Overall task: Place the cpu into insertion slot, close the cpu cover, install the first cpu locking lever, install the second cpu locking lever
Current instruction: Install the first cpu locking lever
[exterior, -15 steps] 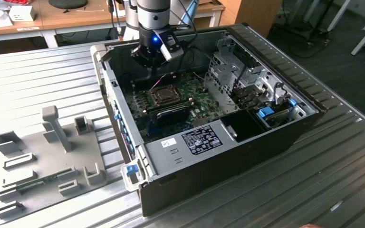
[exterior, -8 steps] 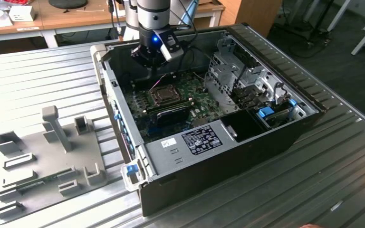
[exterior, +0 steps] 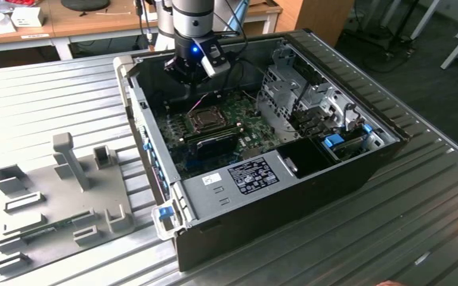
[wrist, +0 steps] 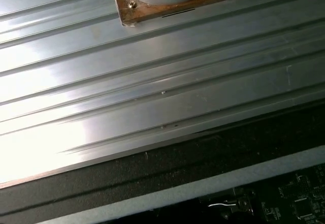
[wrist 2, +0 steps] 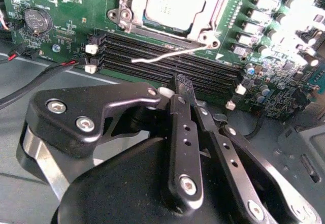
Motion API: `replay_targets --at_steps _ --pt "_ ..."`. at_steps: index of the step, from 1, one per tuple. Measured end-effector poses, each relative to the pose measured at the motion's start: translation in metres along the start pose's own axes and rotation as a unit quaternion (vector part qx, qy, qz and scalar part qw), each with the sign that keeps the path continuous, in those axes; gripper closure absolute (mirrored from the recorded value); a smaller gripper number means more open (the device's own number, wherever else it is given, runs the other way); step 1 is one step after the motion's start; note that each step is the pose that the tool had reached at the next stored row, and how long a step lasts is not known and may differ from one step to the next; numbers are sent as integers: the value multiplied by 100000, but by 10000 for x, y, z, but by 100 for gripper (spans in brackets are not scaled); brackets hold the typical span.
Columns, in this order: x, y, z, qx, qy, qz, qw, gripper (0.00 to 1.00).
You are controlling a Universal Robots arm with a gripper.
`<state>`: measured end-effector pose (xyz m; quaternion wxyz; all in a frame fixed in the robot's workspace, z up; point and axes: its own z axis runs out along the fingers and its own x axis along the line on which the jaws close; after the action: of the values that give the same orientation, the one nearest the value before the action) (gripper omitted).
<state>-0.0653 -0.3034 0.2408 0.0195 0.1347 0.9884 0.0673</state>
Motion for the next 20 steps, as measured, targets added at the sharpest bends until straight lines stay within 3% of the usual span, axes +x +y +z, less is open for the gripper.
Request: replay_targets --at_steps 7,13,20 --pt "-11 -13 10 -28 10 0 100000 89" --pt "-81 -23 28 -166 50 6 100000 89" --pt "-131 -63 64 -602 160 30 99998 89"
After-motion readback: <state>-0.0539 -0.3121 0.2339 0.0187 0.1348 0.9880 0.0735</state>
